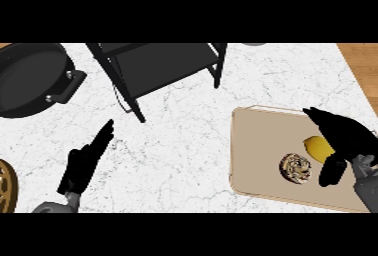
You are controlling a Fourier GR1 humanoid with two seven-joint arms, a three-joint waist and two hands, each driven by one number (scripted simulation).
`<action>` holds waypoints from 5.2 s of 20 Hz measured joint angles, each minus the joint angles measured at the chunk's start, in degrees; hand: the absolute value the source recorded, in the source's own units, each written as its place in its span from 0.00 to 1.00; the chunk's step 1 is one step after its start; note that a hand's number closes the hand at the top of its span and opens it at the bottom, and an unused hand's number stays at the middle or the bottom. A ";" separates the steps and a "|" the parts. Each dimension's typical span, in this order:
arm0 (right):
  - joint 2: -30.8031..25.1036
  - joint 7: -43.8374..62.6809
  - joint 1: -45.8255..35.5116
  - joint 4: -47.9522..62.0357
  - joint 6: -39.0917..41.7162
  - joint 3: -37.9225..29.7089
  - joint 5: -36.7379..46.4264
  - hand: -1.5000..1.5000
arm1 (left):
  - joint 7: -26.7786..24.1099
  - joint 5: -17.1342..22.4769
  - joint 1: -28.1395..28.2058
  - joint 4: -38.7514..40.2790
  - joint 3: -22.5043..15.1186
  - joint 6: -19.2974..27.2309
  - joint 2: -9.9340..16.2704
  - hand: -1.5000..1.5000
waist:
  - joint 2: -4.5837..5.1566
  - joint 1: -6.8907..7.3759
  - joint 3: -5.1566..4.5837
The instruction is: Pick the lemon from the tray and place it in the tiered shelf
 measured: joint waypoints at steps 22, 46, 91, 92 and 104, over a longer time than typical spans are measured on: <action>8.24 -10.39 3.37 9.31 -0.44 -7.35 21.89 0.00 | 1.18 -6.06 0.87 -0.68 5.91 -4.71 -4.76 0.50 | 0.03 0.03 0.01; 14.16 -25.02 0.69 20.37 -9.67 -12.25 33.73 1.00 | 2.10 -9.56 1.81 -2.18 10.03 -8.65 -7.34 0.50 | -0.29 -0.04 -0.49; 35.63 -10.04 -60.49 41.22 -22.05 -30.75 27.85 1.00 | 2.68 -11.88 -0.51 -1.39 10.45 -10.33 -9.26 0.50 | 0.84 2.51 -0.05; 35.70 -10.51 -61.84 43.51 -22.77 -30.79 28.15 1.00 | 2.12 -11.83 -0.32 -1.16 10.64 -10.62 -8.97 0.50 | 0.71 2.57 0.00; 33.51 -16.09 -70.12 61.08 -24.00 -32.91 29.23 1.00 | 2.60 -12.37 -2.26 -1.70 9.72 -10.92 -9.79 0.50 | -0.38 3.98 0.39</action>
